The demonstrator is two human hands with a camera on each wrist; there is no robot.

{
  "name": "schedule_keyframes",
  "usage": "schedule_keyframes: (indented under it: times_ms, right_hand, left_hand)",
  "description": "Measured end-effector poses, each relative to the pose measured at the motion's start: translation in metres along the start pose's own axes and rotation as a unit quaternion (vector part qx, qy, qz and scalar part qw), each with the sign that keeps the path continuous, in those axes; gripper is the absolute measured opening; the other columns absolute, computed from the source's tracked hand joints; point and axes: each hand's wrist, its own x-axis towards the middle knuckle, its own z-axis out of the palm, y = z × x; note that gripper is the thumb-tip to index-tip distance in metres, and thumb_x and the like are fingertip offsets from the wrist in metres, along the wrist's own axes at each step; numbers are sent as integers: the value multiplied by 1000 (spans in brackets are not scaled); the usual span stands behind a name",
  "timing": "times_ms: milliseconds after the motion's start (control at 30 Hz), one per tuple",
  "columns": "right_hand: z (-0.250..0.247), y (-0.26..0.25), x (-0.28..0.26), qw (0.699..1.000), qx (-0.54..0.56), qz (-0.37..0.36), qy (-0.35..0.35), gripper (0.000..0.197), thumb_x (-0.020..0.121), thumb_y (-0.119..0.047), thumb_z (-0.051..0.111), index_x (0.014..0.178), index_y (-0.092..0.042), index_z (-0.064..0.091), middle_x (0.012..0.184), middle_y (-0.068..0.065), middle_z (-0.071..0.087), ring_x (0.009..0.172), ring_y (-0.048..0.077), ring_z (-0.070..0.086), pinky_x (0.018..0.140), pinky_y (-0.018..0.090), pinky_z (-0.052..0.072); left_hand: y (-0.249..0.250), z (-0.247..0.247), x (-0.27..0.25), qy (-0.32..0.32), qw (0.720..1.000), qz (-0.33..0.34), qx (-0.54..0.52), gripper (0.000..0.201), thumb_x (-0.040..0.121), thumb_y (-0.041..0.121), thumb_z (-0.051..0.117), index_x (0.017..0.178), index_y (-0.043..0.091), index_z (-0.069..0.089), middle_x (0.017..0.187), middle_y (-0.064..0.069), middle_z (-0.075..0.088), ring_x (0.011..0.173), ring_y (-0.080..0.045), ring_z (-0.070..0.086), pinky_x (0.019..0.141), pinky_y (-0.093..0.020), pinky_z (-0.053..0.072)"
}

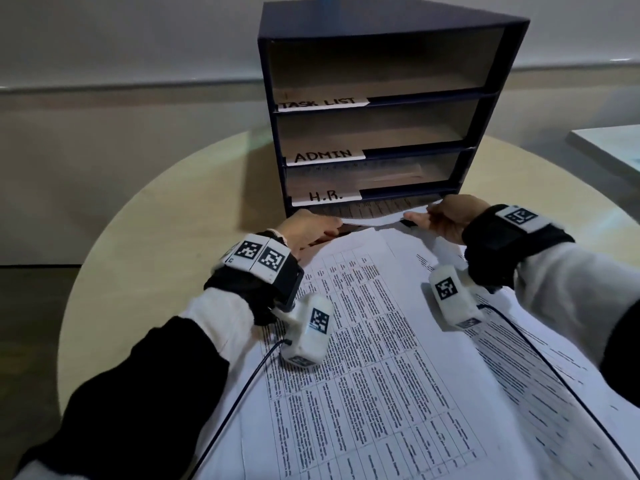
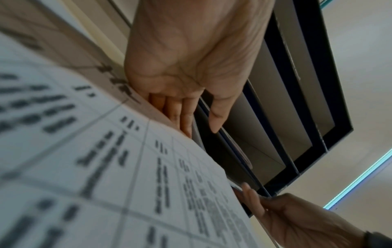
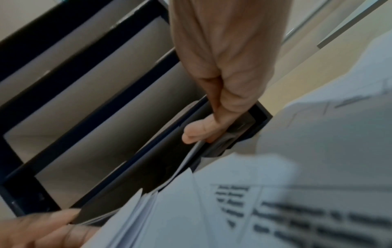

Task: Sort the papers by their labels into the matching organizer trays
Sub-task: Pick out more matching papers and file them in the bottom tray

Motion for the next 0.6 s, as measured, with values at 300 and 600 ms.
schedule_keyframes:
  times_ms: [300, 600]
  right_hand:
    - [9, -2, 5, 999, -23, -7, -39, 44, 99, 3, 14, 138, -1, 33, 136, 25, 46, 52, 22, 67, 46, 20, 54]
    - [1, -3, -3, 995, -101, -17, 1, 47, 92, 11, 18, 133, 0, 36, 97, 19, 55, 63, 23, 54, 42, 23, 53]
  left_hand:
    - [5, -2, 9, -26, 996, -47, -65, 19, 94, 18, 50, 76, 12, 50, 73, -1, 53, 56, -8, 42, 49, -14, 30]
    - [5, 0, 3, -72, 993, 45, 86, 22, 96, 24, 48, 109, 13, 62, 94, -2, 57, 82, -13, 49, 78, -25, 37]
